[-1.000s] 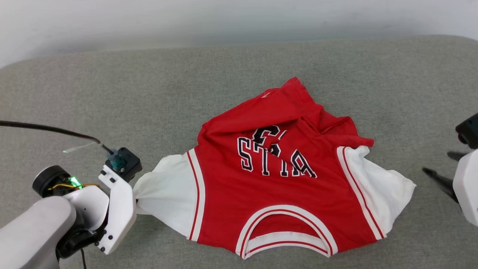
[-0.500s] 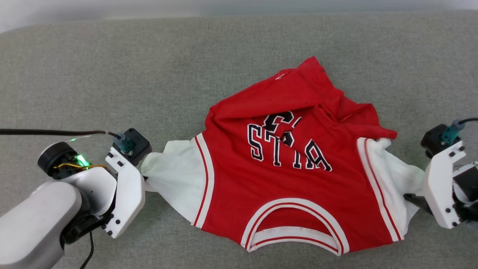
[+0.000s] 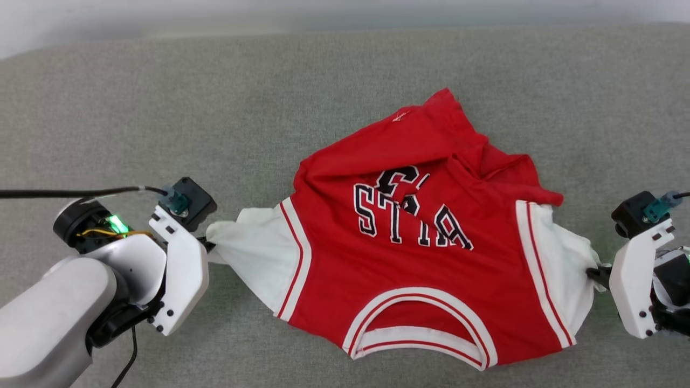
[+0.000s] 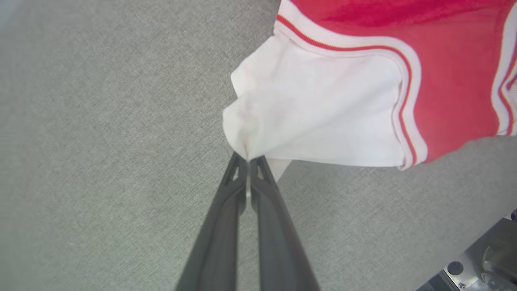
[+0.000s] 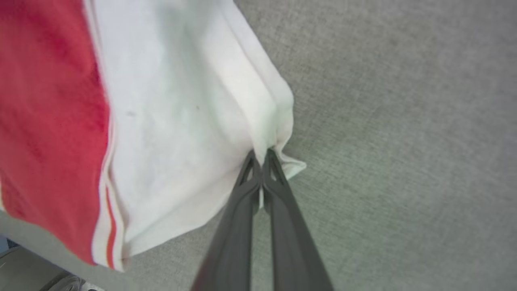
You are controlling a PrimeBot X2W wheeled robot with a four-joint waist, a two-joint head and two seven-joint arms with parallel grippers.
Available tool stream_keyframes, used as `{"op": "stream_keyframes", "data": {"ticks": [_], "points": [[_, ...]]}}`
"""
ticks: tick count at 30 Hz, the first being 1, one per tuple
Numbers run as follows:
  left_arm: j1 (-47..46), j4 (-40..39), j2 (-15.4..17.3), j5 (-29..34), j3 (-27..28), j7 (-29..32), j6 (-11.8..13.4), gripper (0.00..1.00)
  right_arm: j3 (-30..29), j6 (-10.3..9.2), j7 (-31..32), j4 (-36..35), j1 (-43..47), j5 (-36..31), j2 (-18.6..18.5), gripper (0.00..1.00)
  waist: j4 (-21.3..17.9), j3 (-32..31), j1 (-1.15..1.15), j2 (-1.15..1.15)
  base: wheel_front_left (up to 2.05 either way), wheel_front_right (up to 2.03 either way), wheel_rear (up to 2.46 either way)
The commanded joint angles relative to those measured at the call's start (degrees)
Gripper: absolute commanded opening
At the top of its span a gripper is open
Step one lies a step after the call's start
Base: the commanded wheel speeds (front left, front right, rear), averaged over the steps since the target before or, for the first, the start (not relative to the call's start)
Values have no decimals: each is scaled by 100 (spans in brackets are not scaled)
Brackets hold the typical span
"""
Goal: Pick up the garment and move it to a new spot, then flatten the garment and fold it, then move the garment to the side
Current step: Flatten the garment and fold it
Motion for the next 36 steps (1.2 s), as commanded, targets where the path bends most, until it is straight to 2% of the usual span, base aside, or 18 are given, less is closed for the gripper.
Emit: {"op": "stream_keyframes", "data": {"ticks": [1,10,15,18,20,27,30,36], "points": [[59,-29,33,-20,48,-65,33,0,76,1,-110,-97,-27,62,-27,0,-42,-185,0,0,0,0,0],[-201,-437,153,-94,458,-607,64,0,-307,0,-758,-1010,-23,351,-788,0,-59,-705,0,0,0,0,0],[-547,-682,229,-138,810,-818,79,0,-853,0,-1001,-1568,-226,362,-915,0,-108,-757,0,0,0,0,0],[-881,-739,168,-116,990,-895,71,0,-1178,0,-989,-1803,-472,244,-900,0,-141,-713,0,0,0,0,0],[-1151,-753,89,-63,1076,-925,53,0,-1363,0,-944,-1906,-716,127,-865,0,-148,-637,0,0,0,0,0],[-2438,-269,-573,235,1193,-1041,-43,0,-1803,-1,-654,-1831,-2071,-327,-487,0,-115,-78,0,0,0,0,0],[-3154,200,-918,372,1229,-1132,-130,0,-1835,0,-533,-1566,-2879,-591,-246,0,-109,253,0,0,0,0,0],[-4694,1104,-1385,707,1319,-1412,-239,0,-1773,0,-540,-778,-4550,-1174,310,0,-127,973,0,0,0,0,0]]}}
